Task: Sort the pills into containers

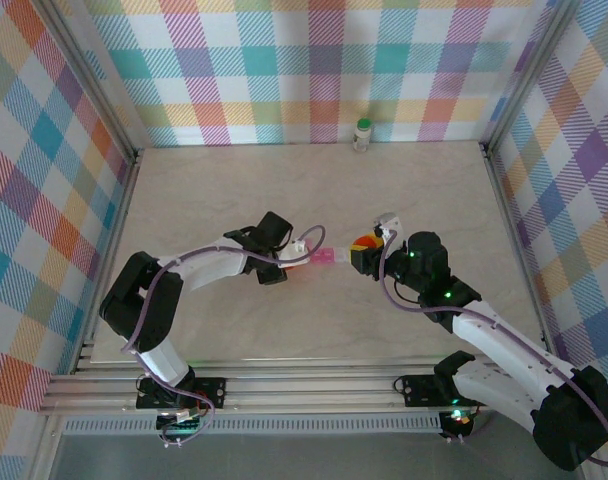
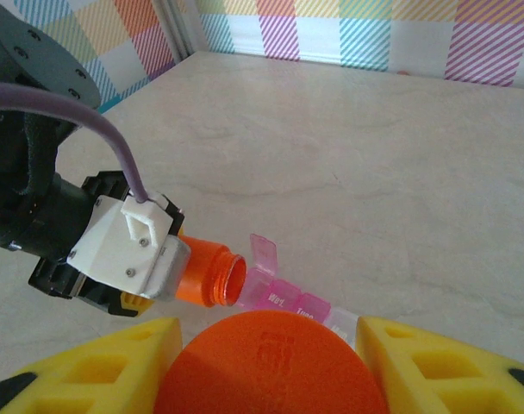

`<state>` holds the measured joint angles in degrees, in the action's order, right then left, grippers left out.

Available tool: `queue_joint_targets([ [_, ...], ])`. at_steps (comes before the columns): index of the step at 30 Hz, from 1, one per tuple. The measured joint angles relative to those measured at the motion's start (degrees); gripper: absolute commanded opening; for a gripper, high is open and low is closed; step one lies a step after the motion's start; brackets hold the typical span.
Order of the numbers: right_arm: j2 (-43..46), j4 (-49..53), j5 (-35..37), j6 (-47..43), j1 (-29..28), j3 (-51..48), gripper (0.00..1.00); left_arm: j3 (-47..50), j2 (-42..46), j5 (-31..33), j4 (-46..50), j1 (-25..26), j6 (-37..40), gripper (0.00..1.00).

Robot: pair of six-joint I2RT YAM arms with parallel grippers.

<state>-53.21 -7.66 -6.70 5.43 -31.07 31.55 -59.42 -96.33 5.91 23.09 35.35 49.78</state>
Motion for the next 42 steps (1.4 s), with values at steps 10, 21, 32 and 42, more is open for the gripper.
queue_joint_targets([
  [10,0.0,0.0,-0.4,0.2,0.0,0.0,0.00,-4.4,-2.7,1.7,6.3,0.0,0.9,0.00],
  [21,0.0,0.0,-0.9,0.2,0.0,0.0,0.00,-10.2,-5.6,4.1,11.6,0.1,1.3,0.00],
  [32,-0.6,0.1,-0.9,0.2,0.0,0.0,0.00,-16.0,-10.0,7.0,17.0,1.4,2.4,0.00],
  [42,-0.6,0.1,-1.5,0.2,0.0,0.0,0.00,-19.5,-12.7,10.8,20.5,2.9,4.1,0.00],
])
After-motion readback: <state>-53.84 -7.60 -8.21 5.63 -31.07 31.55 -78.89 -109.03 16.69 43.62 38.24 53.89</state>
